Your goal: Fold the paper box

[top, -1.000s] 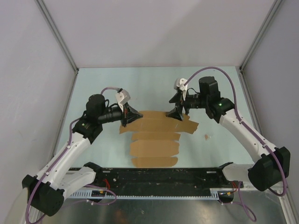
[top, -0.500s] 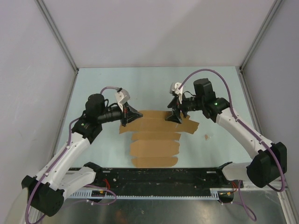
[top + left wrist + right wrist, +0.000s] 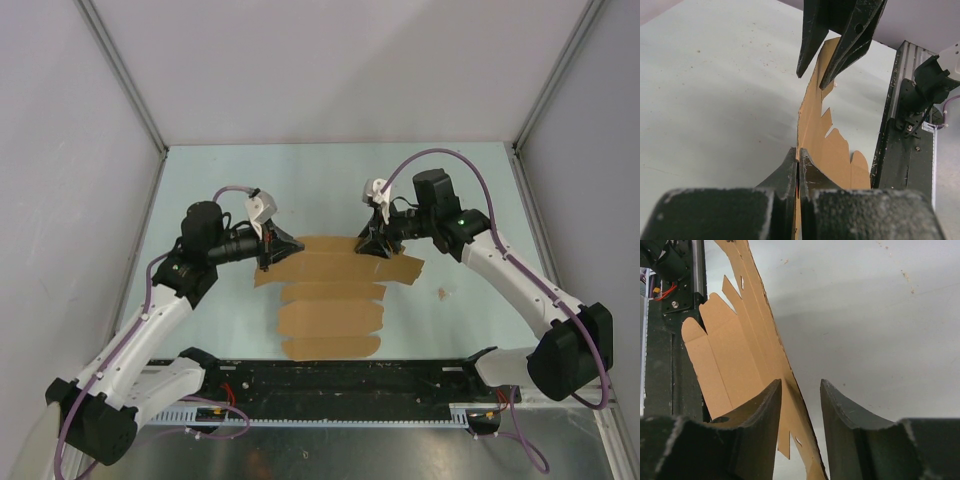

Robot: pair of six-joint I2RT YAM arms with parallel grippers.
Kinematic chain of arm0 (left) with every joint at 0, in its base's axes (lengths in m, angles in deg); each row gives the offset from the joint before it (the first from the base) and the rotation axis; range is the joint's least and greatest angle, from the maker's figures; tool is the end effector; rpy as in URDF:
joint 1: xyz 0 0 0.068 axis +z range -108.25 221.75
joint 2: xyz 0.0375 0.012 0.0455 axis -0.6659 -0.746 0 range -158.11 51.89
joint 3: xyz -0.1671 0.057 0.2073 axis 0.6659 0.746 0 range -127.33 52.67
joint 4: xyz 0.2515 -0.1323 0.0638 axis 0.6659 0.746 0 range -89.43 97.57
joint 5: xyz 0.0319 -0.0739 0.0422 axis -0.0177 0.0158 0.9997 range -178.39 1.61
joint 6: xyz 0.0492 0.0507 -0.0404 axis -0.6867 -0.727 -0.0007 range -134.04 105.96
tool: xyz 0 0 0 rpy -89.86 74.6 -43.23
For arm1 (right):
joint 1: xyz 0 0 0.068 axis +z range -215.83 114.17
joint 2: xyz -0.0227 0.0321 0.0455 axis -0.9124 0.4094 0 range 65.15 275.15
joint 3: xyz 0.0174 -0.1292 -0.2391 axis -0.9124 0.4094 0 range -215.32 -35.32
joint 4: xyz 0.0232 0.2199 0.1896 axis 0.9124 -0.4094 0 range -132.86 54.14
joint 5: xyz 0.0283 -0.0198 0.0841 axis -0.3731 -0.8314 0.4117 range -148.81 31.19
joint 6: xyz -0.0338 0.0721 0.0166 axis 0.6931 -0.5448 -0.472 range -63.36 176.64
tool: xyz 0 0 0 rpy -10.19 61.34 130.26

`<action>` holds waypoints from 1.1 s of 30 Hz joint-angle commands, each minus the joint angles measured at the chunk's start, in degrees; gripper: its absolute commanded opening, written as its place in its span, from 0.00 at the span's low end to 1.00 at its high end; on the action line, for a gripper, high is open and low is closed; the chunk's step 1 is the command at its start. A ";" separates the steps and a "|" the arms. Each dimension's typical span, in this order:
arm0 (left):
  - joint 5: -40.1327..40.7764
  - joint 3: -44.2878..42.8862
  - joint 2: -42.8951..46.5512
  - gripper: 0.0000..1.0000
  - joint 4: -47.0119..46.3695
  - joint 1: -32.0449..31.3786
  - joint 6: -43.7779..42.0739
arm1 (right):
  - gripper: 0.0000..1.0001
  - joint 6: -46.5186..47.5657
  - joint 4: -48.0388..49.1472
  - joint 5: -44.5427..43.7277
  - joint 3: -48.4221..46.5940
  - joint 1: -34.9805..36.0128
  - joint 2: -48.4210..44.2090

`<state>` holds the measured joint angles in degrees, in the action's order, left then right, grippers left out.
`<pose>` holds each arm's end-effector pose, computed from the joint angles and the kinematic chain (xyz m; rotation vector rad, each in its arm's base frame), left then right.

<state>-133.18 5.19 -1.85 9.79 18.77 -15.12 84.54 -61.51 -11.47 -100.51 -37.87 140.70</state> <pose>0.2248 -0.1493 0.3224 0.9198 1.6298 -0.9806 0.2721 0.2032 0.3063 -1.3646 1.5966 0.8990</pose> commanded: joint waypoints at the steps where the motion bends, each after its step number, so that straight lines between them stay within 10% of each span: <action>1: -1.09 -2.35 1.18 0.00 -0.86 0.57 -3.66 | 0.38 -0.57 1.65 2.67 -2.40 0.25 -0.40; 4: 0.23 -2.44 1.26 0.04 -0.86 0.75 -3.31 | 0.17 -0.13 1.22 2.59 -2.40 0.25 -0.75; 9: 1.46 -2.79 1.18 0.09 -0.86 1.01 -3.40 | 0.07 -0.56 0.95 2.59 -2.40 0.34 -1.45; 17: 8.48 -4.54 1.09 0.73 -0.86 1.62 -2.35 | 0.04 -1.27 0.25 1.63 -2.40 0.68 -2.33; 20: 11.21 -6.48 1.00 0.81 -0.86 1.89 -1.91 | 0.04 -1.36 -0.63 0.57 -2.40 0.95 -2.51; 33: 28.79 -4.55 5.48 0.82 -1.21 2.42 8.37 | 0.00 -9.62 -4.41 -13.74 -2.31 5.25 -4.18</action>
<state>-112.05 -0.50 1.73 10.07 20.56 -11.39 79.34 -64.79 -18.03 -100.51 -34.37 138.05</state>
